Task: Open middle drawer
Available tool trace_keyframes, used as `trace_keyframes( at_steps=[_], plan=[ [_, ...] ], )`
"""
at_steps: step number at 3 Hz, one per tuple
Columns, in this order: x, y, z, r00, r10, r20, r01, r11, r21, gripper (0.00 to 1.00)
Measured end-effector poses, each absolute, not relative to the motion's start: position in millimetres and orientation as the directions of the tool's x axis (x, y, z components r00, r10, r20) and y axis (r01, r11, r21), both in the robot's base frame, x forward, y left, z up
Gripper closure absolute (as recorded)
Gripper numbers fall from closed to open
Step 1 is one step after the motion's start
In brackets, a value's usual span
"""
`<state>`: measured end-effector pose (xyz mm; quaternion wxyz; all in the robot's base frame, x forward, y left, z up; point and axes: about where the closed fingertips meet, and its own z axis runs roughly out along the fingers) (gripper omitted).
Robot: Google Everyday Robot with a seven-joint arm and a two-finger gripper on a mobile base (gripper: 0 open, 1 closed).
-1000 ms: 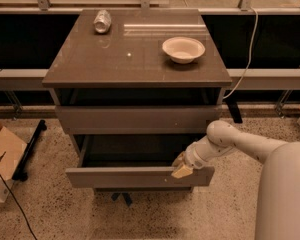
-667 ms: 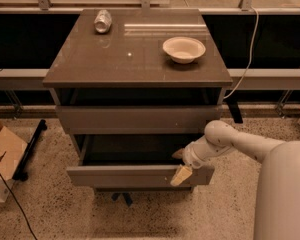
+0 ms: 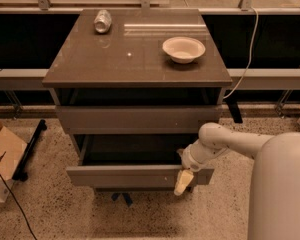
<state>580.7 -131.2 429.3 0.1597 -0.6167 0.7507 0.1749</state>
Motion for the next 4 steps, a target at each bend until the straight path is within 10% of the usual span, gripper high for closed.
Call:
trace_keyframes(
  at_steps=[4],
  plan=[
    [473.3, -125.4, 418.7, -0.395, -0.846, -0.358, -0.909, 0.305, 0.284, 0.89]
  ],
)
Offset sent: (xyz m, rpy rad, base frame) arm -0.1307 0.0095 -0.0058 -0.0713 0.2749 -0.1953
